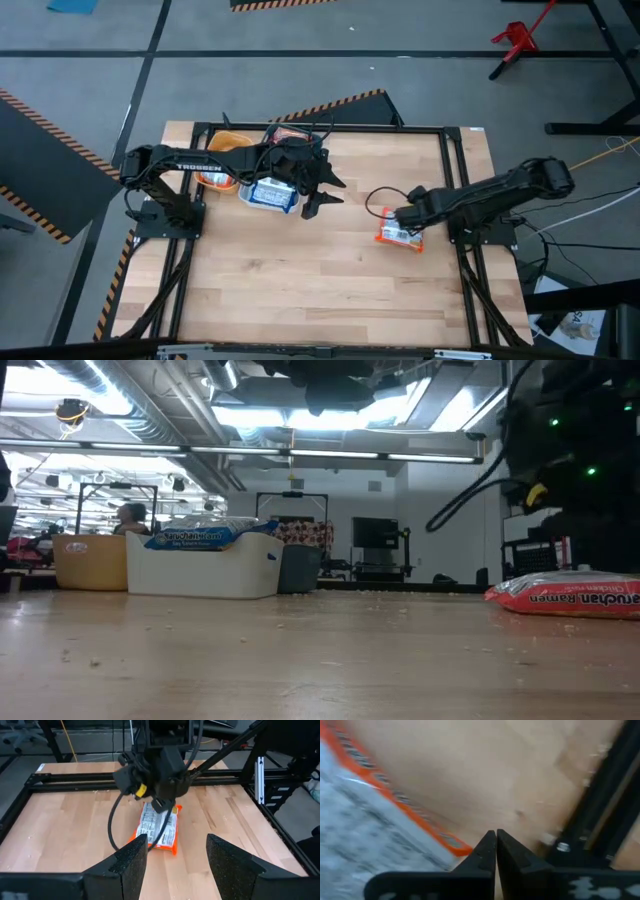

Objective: Sort Maruchan noodles
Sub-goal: Put the orange noodle into the yellow bin

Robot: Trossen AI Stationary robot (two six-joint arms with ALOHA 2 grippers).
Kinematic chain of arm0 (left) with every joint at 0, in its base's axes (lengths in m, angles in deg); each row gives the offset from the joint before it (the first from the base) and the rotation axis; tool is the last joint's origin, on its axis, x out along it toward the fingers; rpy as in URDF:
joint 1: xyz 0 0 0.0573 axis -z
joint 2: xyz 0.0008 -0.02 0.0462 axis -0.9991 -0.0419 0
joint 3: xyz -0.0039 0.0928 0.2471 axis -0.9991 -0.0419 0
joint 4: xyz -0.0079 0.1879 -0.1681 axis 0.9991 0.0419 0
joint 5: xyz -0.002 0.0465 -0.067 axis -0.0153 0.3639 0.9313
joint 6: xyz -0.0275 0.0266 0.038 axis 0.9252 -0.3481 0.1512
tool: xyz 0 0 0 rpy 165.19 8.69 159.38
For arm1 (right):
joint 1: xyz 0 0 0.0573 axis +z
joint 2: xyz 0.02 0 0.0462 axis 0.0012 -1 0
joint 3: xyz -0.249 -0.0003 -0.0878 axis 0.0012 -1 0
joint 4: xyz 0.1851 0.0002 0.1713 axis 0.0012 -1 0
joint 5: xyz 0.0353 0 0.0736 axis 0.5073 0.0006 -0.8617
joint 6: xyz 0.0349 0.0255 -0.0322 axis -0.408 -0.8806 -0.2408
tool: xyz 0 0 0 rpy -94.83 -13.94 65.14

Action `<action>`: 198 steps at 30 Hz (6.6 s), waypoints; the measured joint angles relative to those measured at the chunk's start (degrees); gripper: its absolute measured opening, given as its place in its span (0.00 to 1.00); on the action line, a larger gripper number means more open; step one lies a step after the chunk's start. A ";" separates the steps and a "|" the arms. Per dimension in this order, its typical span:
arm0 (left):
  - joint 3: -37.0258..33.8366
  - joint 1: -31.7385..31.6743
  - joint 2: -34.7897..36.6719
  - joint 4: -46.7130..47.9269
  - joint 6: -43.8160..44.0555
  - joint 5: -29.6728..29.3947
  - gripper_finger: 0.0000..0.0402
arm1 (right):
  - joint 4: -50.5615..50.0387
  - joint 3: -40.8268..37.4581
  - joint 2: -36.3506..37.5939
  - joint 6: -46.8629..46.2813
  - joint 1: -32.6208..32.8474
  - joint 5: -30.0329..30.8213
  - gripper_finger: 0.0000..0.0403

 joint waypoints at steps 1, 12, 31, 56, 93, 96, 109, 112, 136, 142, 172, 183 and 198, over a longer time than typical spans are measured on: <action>0.00 0.10 0.00 0.00 0.16 0.00 0.49 | 1.61 0.02 -0.72 0.19 0.00 -0.36 0.00; -0.08 0.36 0.94 0.52 5.64 0.17 0.49 | 35.42 0.00 -1.69 11.71 0.00 -3.76 0.00; -0.04 4.93 1.49 5.98 8.57 1.71 0.49 | 18.06 5.46 1.11 2.99 8.47 -4.89 0.00; 0.11 6.38 2.76 13.23 11.77 2.00 0.49 | 59.47 15.10 -20.53 34.08 2.33 -8.98 0.00; -27.58 29.06 2.62 0.20 27.40 -27.36 0.71 | 26.41 17.86 -11.94 33.94 8.90 -1.91 0.69; -27.67 28.53 0.84 -2.74 26.21 -27.85 0.74 | 26.52 17.86 -11.94 33.94 8.90 -1.66 0.71; -27.68 27.92 -9.12 -11.73 24.23 -28.03 0.75 | 26.87 17.86 -11.96 34.29 8.90 -1.87 0.70; -27.69 27.19 -11.90 -12.87 24.23 -27.99 0.74 | 26.87 17.86 -11.96 34.31 8.90 -1.78 0.70; -27.76 23.74 -15.77 -25.01 27.75 -26.34 0.03 | 27.04 17.86 -11.96 32.52 8.90 0.60 0.70; -27.76 24.13 -12.24 -25.45 31.08 -29.32 0.01 | 27.07 17.86 -11.53 32.41 8.90 -0.01 0.70; -27.67 24.03 22.17 -10.98 24.58 -47.72 0.01 | 24.57 17.88 1.15 32.41 8.86 6.64 0.70; -27.65 18.89 40.12 19.79 28.82 -64.41 0.01 | 24.59 17.88 1.16 32.47 8.87 7.56 0.70; -27.65 3.45 49.41 42.32 32.84 -62.79 0.01 | 25.56 17.88 1.15 32.87 8.87 9.14 0.70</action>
